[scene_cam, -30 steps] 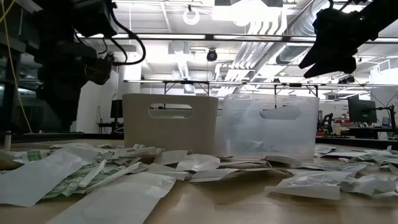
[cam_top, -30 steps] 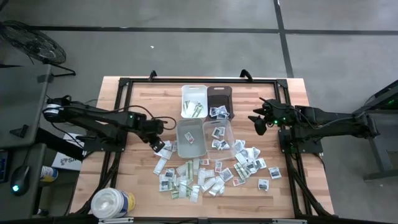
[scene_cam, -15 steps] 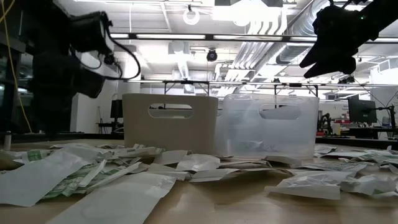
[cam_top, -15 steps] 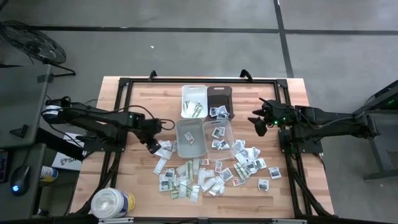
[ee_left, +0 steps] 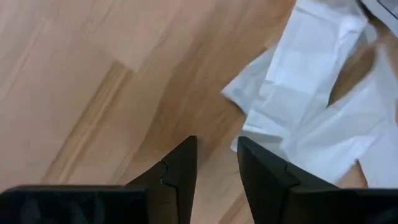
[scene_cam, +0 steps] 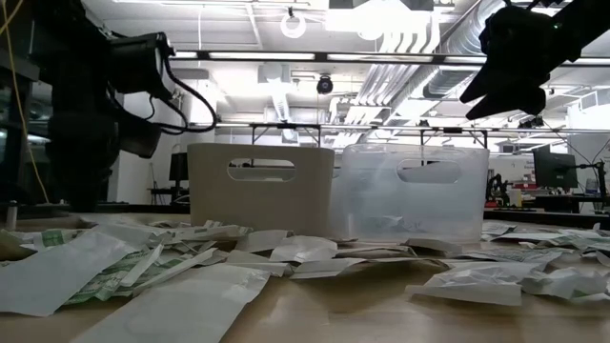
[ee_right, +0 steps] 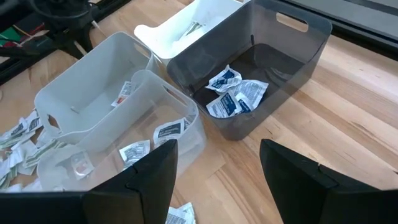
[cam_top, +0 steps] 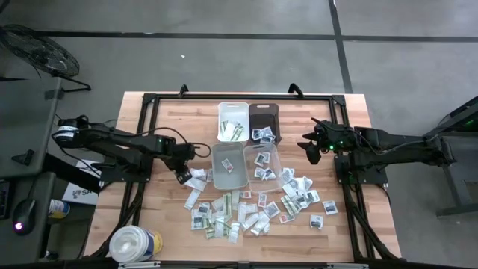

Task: Pick & Place First Aid Supplies
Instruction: Put the green bandage pack into the white bin

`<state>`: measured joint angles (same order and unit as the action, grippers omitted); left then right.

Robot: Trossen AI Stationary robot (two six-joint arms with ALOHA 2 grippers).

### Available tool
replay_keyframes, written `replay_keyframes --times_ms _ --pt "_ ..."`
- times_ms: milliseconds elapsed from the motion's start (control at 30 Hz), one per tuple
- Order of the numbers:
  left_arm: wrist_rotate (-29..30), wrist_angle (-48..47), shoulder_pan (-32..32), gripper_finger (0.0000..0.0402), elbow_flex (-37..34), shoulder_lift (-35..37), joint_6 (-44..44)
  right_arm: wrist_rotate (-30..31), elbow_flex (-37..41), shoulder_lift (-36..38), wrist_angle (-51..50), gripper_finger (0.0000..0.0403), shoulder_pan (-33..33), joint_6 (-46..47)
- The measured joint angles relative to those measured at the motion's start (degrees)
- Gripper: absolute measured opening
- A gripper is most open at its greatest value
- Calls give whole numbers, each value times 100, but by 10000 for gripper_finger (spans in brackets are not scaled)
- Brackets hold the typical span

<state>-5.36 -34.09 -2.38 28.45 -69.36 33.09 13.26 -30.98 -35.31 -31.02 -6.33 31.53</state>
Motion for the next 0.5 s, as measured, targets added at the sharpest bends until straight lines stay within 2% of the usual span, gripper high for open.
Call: replay_keyframes --times_ms 167,500 --pt "180 9 323 116 16 -386 -265 1 0 0 0 222 -1 59" --pt "211 -69 425 117 4 -405 -313 27 0 0 -19 222 0 52"
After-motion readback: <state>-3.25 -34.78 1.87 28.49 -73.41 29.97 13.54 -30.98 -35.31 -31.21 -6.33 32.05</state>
